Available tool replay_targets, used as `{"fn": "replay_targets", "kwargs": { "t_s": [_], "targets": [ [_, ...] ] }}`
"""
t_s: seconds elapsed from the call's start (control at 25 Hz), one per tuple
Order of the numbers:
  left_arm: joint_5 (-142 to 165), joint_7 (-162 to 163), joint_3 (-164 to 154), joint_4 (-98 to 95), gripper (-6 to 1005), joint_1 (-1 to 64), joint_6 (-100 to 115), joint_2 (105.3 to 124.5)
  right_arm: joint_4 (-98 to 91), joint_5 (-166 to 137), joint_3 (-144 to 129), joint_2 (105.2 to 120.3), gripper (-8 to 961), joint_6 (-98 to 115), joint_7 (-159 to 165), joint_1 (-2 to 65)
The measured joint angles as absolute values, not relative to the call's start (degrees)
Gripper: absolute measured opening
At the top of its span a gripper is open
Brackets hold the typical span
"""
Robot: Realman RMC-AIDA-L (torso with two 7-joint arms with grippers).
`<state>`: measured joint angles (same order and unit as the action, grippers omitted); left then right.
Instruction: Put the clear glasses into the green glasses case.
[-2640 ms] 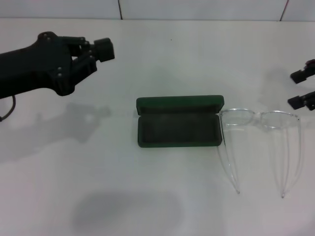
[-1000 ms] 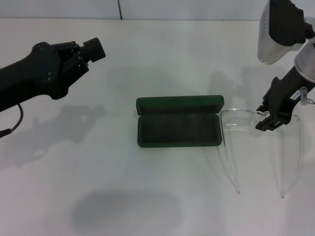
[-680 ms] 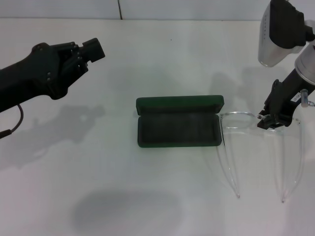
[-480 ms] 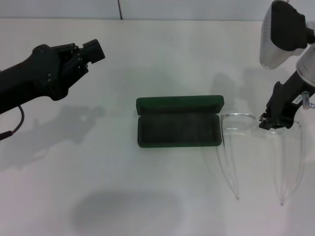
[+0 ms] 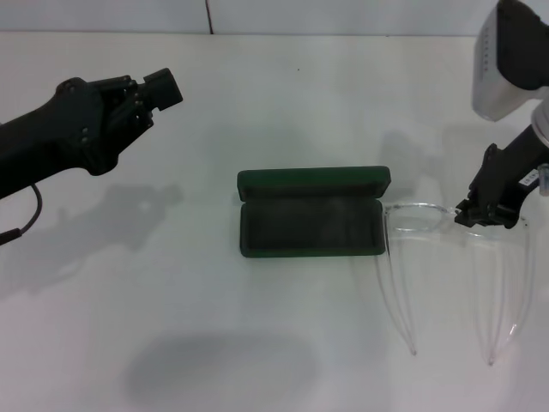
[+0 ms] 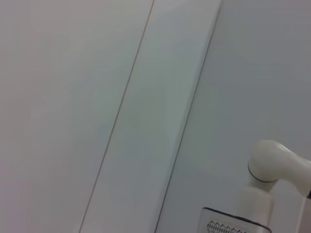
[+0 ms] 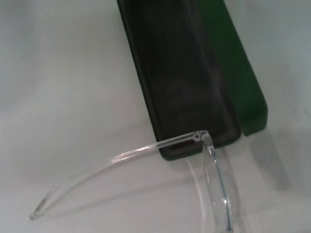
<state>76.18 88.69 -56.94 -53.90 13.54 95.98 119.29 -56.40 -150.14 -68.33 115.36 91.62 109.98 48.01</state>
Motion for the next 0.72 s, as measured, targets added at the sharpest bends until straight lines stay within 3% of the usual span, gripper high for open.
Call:
{"fn": "replay_targets", "kwargs": {
  "t_s": [0.72],
  "targets": [
    [73.07,90.64,-56.69,-54.41,42,13.53,99.48,119.05,-75.01,-132.77,-59.33,115.18,50,106.03,106.5,36.21]
  ]
}}
